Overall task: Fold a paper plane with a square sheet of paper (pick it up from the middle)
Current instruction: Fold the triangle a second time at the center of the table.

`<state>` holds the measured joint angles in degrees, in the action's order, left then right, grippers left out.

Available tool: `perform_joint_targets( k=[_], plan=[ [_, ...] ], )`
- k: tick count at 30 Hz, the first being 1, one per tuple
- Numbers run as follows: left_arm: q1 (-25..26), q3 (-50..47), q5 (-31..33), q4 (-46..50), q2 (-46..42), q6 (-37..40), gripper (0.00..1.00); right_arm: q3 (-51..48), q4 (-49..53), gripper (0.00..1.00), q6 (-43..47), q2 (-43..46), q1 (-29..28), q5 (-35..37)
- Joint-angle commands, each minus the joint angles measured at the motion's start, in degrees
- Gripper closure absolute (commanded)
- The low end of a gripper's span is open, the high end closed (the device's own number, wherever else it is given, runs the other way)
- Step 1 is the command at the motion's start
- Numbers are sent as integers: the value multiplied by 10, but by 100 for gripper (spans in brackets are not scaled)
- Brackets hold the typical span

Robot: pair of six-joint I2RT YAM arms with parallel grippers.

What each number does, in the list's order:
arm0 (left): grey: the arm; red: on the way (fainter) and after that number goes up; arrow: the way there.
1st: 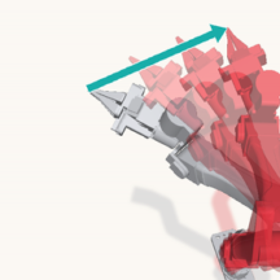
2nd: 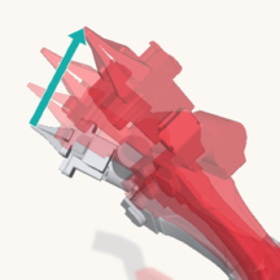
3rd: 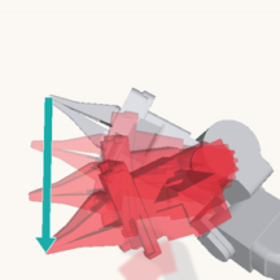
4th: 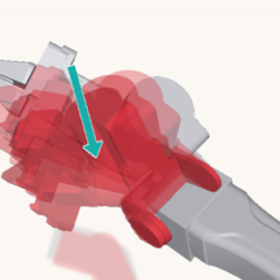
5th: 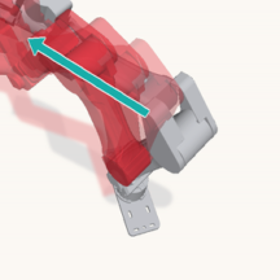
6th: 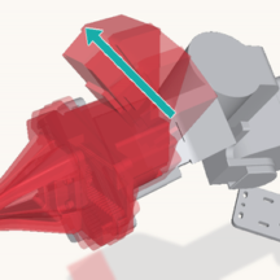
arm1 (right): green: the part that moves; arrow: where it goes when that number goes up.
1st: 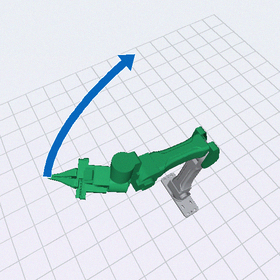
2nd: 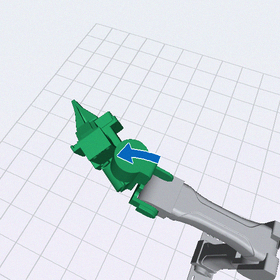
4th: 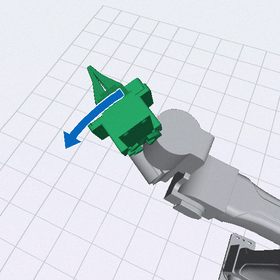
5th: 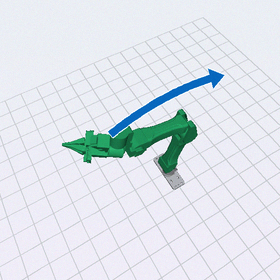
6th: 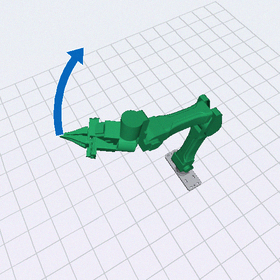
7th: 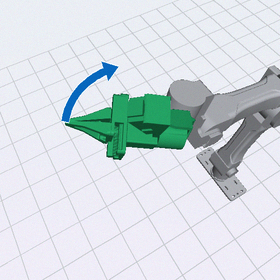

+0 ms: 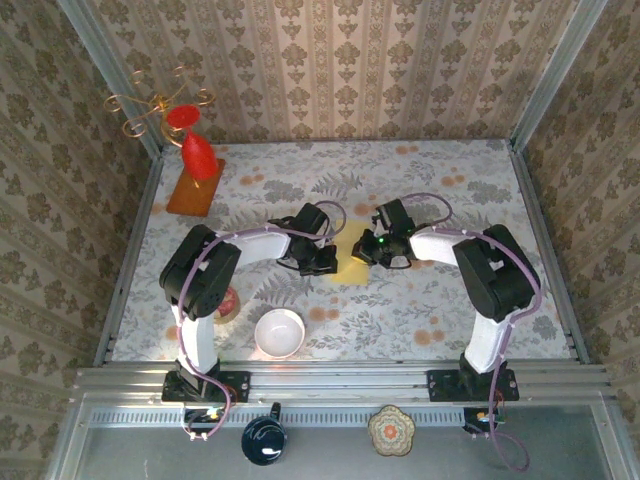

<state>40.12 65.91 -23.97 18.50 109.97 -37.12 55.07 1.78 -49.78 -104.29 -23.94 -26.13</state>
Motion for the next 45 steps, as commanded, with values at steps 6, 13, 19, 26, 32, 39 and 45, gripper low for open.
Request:
perform_joint_targets(
  k=[6,13,19,26,32,39,45],
  plan=[
    [-1,4,19,57,22,-8,100,0,2,100,31,0,-32,-9],
    [0,6,15,57,26,-10,100,16,-3,100,33,-30,-38,-25],
    [0,5,16,61,30,-14,100,27,3,100,36,-52,-38,-29],
    [-4,-12,27,79,33,-22,100,8,4,100,35,-57,7,0],
    [-8,-28,28,82,34,-26,100,3,-9,100,41,-72,74,6],
    [-9,-21,14,67,24,-23,100,18,-1,100,58,-60,113,-3],
    [-8,23,-9,58,11,-17,100,2,17,100,66,31,99,-9]
  ],
)
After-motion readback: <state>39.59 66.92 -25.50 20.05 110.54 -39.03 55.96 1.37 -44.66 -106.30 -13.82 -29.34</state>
